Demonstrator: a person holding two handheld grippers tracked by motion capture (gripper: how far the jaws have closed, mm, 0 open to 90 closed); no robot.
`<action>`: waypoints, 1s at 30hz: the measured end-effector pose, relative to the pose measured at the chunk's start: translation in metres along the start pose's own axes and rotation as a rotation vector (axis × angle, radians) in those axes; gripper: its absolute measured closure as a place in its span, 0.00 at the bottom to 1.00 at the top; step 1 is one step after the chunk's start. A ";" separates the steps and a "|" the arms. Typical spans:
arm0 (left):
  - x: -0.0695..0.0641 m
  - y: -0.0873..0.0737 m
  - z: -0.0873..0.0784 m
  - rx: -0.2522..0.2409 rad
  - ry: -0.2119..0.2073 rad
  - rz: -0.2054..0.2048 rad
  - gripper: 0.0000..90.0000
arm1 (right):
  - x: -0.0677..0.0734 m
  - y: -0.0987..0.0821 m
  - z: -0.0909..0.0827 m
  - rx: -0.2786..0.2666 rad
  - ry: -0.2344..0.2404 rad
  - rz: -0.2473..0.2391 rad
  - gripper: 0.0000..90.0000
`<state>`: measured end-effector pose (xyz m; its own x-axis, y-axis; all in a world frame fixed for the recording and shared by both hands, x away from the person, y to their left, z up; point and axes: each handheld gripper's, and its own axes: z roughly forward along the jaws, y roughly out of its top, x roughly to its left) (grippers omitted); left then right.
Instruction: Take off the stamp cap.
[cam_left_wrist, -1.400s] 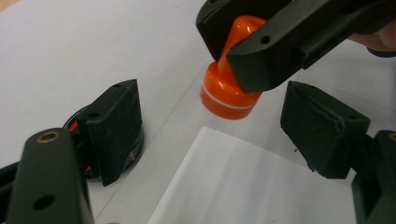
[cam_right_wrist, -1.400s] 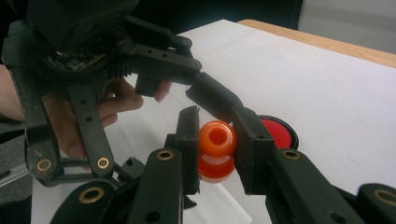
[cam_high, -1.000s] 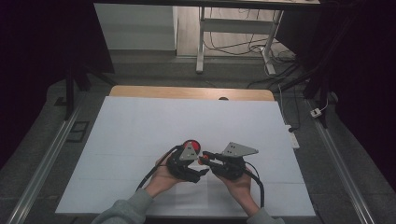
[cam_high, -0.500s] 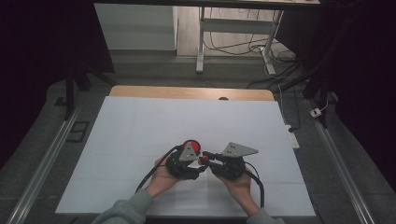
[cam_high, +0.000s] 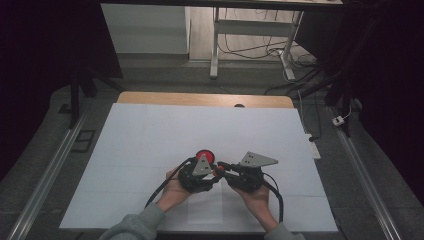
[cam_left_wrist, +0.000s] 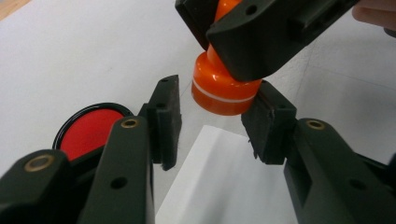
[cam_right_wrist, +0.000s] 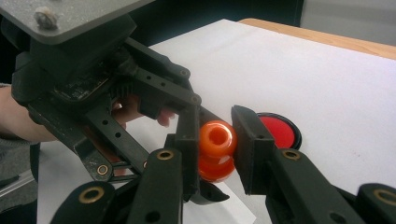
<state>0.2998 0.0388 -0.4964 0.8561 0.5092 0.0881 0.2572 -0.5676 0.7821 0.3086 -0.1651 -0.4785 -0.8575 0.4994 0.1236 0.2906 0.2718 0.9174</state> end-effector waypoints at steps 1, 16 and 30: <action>0.000 0.000 0.000 0.000 -0.001 0.001 0.66 | 0.000 0.000 0.000 0.000 0.001 0.001 0.80; -0.002 0.000 0.002 0.002 0.001 0.016 0.72 | -0.002 -0.001 0.000 0.001 0.000 0.012 0.80; -0.002 -0.002 0.003 0.009 0.003 0.013 0.73 | 0.000 -0.002 0.001 0.008 -0.015 -0.003 0.80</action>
<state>0.2993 0.0369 -0.4996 0.8581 0.5036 0.1005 0.2497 -0.5802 0.7753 0.3087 -0.1648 -0.4811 -0.8522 0.5104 0.1149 0.2909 0.2799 0.9149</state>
